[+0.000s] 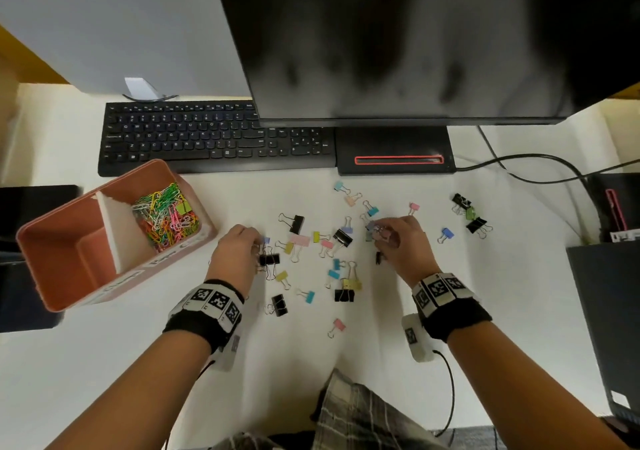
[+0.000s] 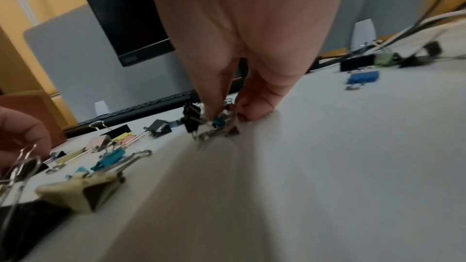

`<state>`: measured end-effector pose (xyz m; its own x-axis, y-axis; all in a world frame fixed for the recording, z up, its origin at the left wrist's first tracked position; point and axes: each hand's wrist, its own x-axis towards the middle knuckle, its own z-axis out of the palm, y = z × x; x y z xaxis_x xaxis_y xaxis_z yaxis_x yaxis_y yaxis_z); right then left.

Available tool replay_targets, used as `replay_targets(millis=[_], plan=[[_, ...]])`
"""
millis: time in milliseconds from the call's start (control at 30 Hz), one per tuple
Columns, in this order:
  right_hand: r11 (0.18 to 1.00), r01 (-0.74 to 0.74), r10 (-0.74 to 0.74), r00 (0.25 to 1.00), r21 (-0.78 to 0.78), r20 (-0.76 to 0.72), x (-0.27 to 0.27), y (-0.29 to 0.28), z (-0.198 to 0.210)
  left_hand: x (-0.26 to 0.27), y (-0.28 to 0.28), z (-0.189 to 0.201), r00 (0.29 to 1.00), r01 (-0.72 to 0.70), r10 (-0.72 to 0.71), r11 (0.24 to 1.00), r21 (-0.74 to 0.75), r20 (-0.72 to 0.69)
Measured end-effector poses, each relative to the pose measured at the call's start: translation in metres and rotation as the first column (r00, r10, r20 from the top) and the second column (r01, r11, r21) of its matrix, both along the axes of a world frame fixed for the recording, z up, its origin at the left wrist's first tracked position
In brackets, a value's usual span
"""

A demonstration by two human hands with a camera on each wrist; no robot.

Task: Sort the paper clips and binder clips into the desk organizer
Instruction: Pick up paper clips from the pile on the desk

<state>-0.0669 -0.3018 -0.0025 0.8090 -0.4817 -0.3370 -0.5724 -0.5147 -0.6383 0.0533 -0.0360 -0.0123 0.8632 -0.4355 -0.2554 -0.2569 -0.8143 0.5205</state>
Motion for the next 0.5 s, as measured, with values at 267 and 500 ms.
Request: replay_targets(millis=[267, 500], plan=[[0.978, 0.042, -0.012, 0.989, -0.204, 0.146, -0.024, -0.011, -0.001, 0.002, -0.005, 0.005, 0.994, -0.062, 0.064, 0.998, 0.031, -0.083], [0.809, -0.561, 0.527, 0.824, -0.175, -0.208, -0.009, 0.062, 0.007, 0.001, -0.001, 0.005, 0.997, -0.035, 0.039, 0.997, 0.069, -0.059]])
